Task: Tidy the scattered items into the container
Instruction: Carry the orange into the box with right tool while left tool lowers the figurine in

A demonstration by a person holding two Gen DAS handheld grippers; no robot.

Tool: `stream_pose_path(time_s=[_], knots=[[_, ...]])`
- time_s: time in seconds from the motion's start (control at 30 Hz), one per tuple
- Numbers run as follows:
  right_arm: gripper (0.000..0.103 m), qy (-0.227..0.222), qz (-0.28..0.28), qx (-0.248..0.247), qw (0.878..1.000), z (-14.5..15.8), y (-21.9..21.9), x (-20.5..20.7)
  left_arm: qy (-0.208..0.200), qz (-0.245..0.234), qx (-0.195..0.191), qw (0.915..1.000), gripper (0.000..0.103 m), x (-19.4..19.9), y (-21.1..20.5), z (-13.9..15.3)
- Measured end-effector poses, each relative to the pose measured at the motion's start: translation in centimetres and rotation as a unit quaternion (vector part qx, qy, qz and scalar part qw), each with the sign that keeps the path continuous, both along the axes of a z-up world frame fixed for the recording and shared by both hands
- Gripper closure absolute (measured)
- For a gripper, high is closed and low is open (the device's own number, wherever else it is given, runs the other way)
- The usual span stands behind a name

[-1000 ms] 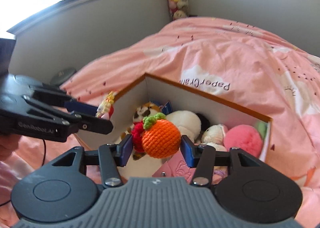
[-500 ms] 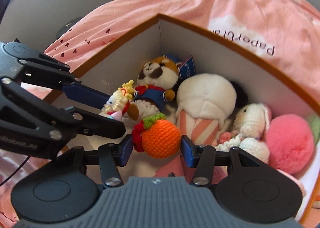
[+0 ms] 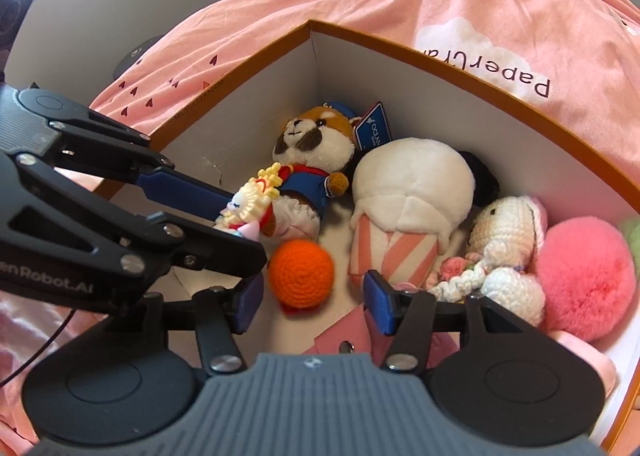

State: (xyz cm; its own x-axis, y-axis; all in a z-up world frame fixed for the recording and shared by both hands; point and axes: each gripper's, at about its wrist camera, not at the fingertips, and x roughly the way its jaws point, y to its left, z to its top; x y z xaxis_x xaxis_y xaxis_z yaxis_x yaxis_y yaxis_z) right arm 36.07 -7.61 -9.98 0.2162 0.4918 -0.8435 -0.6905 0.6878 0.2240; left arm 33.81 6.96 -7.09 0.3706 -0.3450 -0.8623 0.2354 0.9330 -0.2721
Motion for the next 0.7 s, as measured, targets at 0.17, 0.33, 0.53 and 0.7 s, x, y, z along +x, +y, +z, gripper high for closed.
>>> stream_pose_path(time_s=[0.17, 0.33, 0.53, 0.7], knots=[[0.034, -0.031, 0.001, -0.006, 1.000, 1.0, -0.9, -1.2, -0.003, 0.000, -0.001, 1.0000, 0.063, 0.7, -0.2, -0.1], [0.034, -0.038, -0.016, -0.003, 0.999, 1.5, -2.4, -2.0, -0.012, 0.004, 0.004, 0.9999, 0.063, 1.5, -1.1, -0.4], [0.034, -0.041, -0.032, 0.015, 0.999, 1.9, -3.1, -2.6, -0.020, 0.018, -0.004, 0.9996, 0.062, 2.1, -1.2, -0.5], [0.034, -0.048, -0.041, 0.030, 0.998, 2.5, -3.8, -3.4, -0.035, 0.029, 0.003, 0.9990, 0.055, 1.6, -1.0, 0.1]])
